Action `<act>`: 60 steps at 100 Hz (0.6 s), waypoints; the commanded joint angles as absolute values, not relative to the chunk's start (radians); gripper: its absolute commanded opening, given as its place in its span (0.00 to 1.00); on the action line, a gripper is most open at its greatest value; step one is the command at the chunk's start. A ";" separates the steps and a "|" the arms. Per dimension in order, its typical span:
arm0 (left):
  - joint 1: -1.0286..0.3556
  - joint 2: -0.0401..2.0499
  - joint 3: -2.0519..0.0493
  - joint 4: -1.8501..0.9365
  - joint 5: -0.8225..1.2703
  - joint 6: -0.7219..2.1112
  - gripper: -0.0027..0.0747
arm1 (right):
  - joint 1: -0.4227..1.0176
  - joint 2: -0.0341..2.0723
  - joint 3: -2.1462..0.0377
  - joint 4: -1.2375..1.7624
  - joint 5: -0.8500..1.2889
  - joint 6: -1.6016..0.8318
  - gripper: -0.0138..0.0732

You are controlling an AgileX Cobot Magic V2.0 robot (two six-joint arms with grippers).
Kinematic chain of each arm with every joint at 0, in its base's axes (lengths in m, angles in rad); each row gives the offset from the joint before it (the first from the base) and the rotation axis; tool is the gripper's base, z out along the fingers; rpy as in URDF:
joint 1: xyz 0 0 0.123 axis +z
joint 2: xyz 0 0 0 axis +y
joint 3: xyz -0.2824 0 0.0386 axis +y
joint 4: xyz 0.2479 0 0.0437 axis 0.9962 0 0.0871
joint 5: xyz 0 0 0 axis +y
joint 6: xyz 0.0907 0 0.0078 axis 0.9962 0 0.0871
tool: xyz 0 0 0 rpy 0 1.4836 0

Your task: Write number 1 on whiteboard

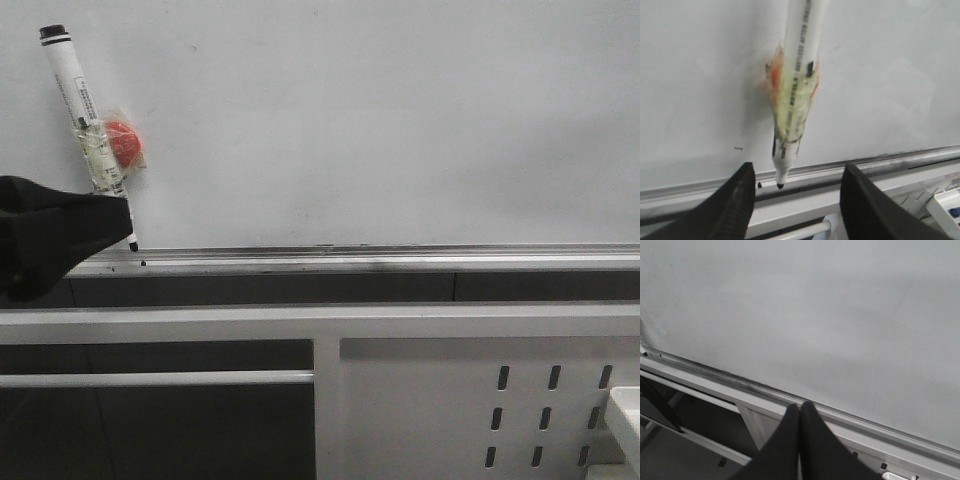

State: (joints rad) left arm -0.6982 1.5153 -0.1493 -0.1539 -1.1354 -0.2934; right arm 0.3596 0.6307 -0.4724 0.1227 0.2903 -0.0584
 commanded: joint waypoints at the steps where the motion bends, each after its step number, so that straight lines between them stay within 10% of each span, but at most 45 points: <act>1: -0.706 1.522 -0.191 -0.162 -1.362 -0.302 0.48 | 0.361 0.637 -0.505 0.123 0.210 -0.073 0.09; 60: -0.706 1.561 -0.262 -0.208 -1.359 -0.305 0.47 | 0.361 0.637 -0.505 0.123 0.208 -0.073 0.09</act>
State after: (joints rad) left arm -0.6982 1.5848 -0.2440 -0.1962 -1.1373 -0.2956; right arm 0.3596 0.6307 -0.4724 0.1227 0.2885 -0.0599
